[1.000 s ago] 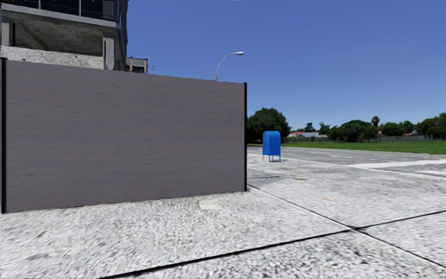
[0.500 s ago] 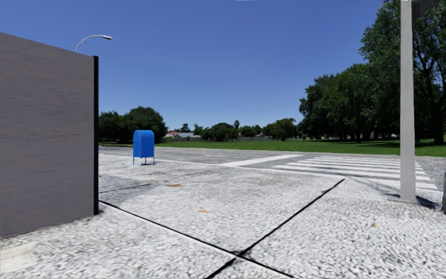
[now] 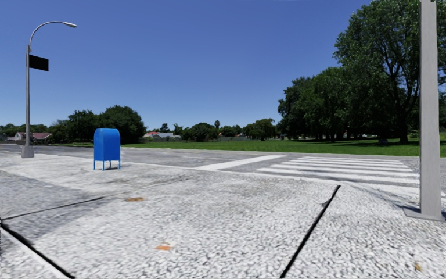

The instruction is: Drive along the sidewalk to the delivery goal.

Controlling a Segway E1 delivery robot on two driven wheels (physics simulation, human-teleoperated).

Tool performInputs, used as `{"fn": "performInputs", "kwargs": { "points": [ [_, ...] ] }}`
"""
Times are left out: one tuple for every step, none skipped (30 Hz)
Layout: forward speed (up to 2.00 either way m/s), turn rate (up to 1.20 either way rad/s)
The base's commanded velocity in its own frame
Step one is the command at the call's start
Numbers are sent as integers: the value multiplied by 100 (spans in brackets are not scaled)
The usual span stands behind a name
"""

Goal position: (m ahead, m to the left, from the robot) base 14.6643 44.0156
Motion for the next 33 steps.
{"fn": "performInputs", "kwargs": {
  "points": [
    [171, 0],
    [176, 0],
    [178, 0],
    [178, 0],
    [180, 0],
    [181, 0],
    [183, 0],
    [184, 0],
    [185, 0],
    [185, 0],
    [186, 0],
    [200, 0],
    [200, 13],
    [200, 13],
    [200, 32],
    [200, 56],
    [200, 76],
    [200, 90],
    [200, 90],
    [200, 97],
    [200, 99],
    [200, 100],
    [200, 100],
    [200, 100],
    [200, 100],
    [200, 100],
    [200, 100],
    [200, 100],
    [200, 100],
    [200, 100],
    [200, 100],
    [200, 99],
    [200, 95]
  ]
}}
